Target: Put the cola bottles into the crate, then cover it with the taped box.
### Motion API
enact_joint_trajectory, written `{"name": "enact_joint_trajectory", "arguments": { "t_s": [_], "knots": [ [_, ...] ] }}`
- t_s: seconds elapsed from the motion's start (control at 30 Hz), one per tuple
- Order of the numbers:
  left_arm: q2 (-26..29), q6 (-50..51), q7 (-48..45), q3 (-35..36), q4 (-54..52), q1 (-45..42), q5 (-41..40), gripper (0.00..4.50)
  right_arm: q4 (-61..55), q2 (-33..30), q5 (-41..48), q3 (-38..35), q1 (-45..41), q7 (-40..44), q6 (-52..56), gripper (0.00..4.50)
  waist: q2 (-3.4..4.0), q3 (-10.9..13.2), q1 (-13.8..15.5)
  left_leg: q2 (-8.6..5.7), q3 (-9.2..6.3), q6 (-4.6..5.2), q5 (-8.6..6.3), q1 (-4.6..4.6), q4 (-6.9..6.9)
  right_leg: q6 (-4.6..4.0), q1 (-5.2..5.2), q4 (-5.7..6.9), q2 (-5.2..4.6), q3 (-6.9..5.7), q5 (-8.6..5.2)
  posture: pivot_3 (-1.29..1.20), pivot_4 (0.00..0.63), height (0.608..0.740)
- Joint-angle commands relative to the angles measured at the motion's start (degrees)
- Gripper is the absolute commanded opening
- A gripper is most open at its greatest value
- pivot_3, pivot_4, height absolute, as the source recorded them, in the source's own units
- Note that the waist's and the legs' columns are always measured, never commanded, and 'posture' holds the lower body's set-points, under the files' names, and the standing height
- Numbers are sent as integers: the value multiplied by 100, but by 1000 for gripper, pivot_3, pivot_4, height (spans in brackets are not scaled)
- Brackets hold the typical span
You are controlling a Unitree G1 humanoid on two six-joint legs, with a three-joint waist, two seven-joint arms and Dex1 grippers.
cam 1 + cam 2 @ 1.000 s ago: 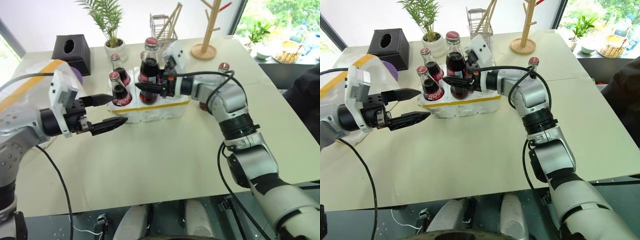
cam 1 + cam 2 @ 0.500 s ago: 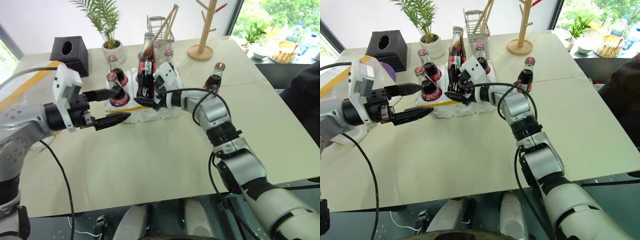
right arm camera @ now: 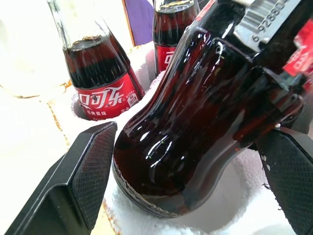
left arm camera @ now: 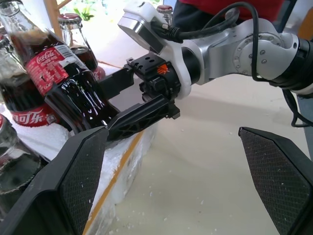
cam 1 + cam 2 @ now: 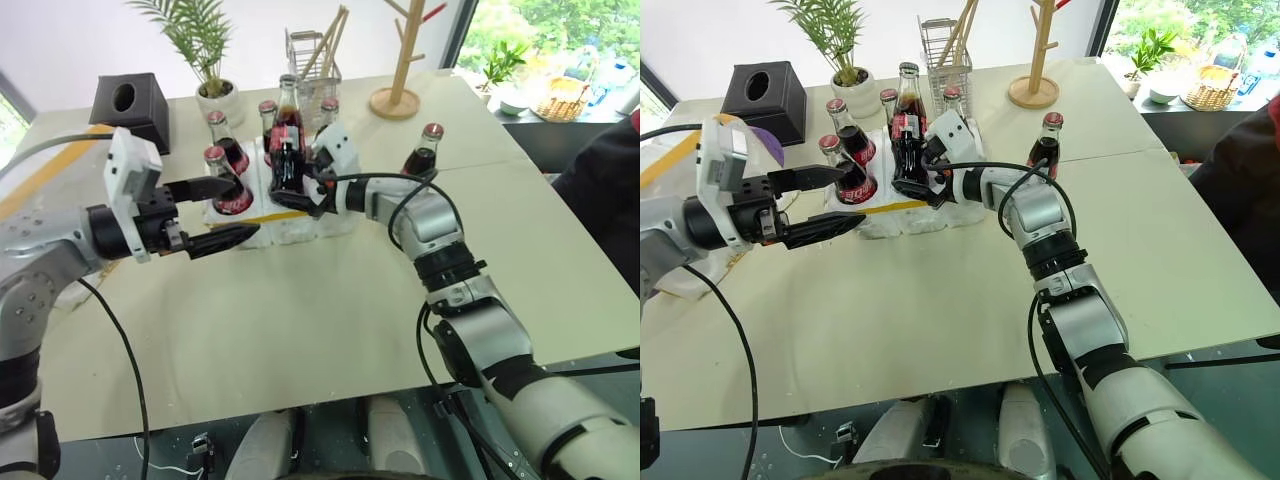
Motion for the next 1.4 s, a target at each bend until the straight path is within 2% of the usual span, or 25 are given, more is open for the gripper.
{"name": "enact_joint_trajectory", "arguments": {
  "t_s": [0.03,0.23,0.47,0.57,0.6,0.7,0.87,1.0,1.17,1.2,1.23,1.33,1.4],
  "knots": [
    [71,-153,-26,81,-137,21,66,4500,12,175,439,-489,-539,-22,355,4447,0,0,-9,1,2,0,0,0,-2,0,-2,0,0,1,0,0,150,740],
    [9,-201,-25,21,-169,50,115,4500,850,271,793,-1141,-1259,-255,1063,4447,-1,-1,-9,6,9,-17,11,-1,-42,-18,-32,2,3,9,4,0,150,740],
    [-8,-253,0,27,-213,122,129,4500,1450,376,668,-1146,-1568,-205,1209,4447,-1,0,-27,11,13,-18,12,-7,-53,-31,-48,9,4,10,5,0,150,740],
    [-2,-254,20,63,-259,176,114,4500,1561,432,604,-1090,-1607,-166,1123,3619,-1,0,-16,11,14,-19,12,-7,-52,-31,-49,9,4,10,5,0,150,740],
    [1,-251,25,73,-271,191,108,4500,1557,446,591,-1075,-1611,-142,1104,3060,-1,-1,-14,10,14,-19,12,-9,-50,-31,-50,9,4,10,5,0,150,740],
    [8,-237,47,110,-316,242,85,4500,1368,458,605,-1074,-1599,-70,1140,1948,-7,-4,-19,8,14,-18,12,-9,-47,-32,-48,13,4,10,6,0,150,740],
    [22,-224,60,131,-329,266,71,4500,471,290,475,-736,-1260,122,1140,1948,-6,-3,-148,15,13,-18,12,-14,-58,-32,-59,17,6,11,6,0,150,740],
    [31,-248,24,86,-243,191,105,4500,-621,91,702,-579,-824,223,1733,1948,-6,-3,-137,13,13,-17,11,-17,-57,-32,-59,17,5,10,6,0,150,740],
    [9,-340,-66,-66,-69,1,235,4500,-887,198,669,-528,-628,124,1648,1948,-6,-4,-139,11,13,-16,10,-18,-57,-32,-58,15,5,10,6,0,150,740],
    [0,-345,-72,-90,-44,-46,246,4500,-827,243,640,-533,-636,75,1596,2696,-6,-4,-147,11,14,-16,10,-18,-57,-32,-59,15,5,10,6,0,150,740],
    [-4,-353,-75,-111,-21,-79,252,4500,-783,267,619,-532,-644,51,1560,2925,-6,-4,-151,12,14,-16,11,-17,-57,-32,-60,16,6,10,6,0,150,740],
    [-3,-367,-86,-150,0,-121,261,4500,-880,293,586,-422,-547,110,1535,4335,-6,-4,-141,13,15,-17,11,-17,-55,-32,-60,16,6,10,6,0,150,740],
    [1,-365,-94,-155,-2,-123,261,4500,-924,286,588,-371,-501,147,1543,4335,-7,-4,-119,11,14,-17,11,-17,-47,-32,-56,16,5,10,6,0,150,740]
  ]
}}
